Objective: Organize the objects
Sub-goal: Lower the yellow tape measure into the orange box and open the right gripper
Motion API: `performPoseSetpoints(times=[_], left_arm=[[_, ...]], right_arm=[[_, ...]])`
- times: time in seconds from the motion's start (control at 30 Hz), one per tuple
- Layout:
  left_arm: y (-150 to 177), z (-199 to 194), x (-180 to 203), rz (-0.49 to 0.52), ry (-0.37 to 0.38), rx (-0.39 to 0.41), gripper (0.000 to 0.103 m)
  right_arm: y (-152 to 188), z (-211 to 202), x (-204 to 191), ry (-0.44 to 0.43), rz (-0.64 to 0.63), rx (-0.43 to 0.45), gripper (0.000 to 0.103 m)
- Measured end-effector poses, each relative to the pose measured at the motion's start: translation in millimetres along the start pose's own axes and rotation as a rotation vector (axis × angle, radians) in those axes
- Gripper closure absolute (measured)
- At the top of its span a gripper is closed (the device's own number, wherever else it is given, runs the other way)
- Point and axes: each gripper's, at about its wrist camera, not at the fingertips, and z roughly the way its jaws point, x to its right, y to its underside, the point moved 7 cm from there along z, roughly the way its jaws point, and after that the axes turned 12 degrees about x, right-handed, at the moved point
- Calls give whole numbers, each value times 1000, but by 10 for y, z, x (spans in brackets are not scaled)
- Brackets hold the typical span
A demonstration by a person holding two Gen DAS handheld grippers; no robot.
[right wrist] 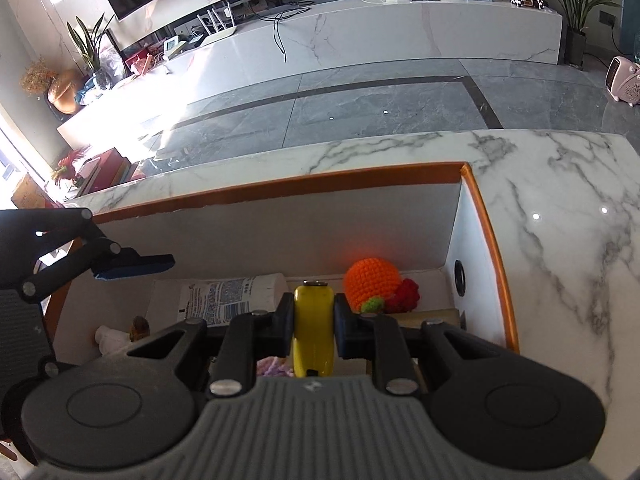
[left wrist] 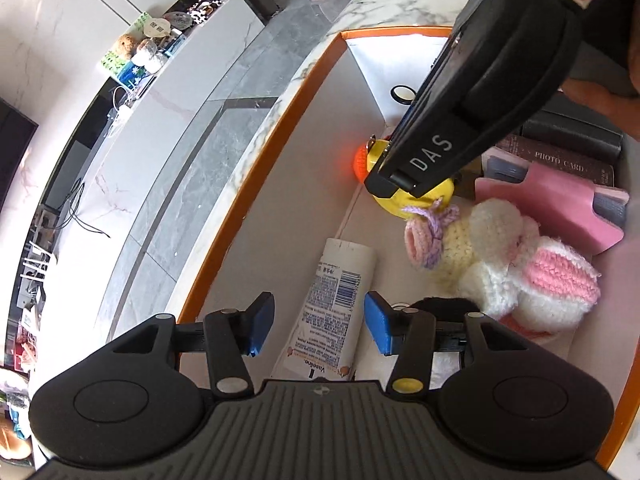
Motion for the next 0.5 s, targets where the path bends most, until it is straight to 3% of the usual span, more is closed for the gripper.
performPoseSetpoints(times=[0.37, 0.5], left_arm=[[-58, -62, -53, -26, -13, 14, 44], [-67, -71, -66, -32, -21, 13, 44]], right_arm=[[73, 134, 24, 53, -40, -61, 82], [40, 77, 19, 58, -53, -48, 77]])
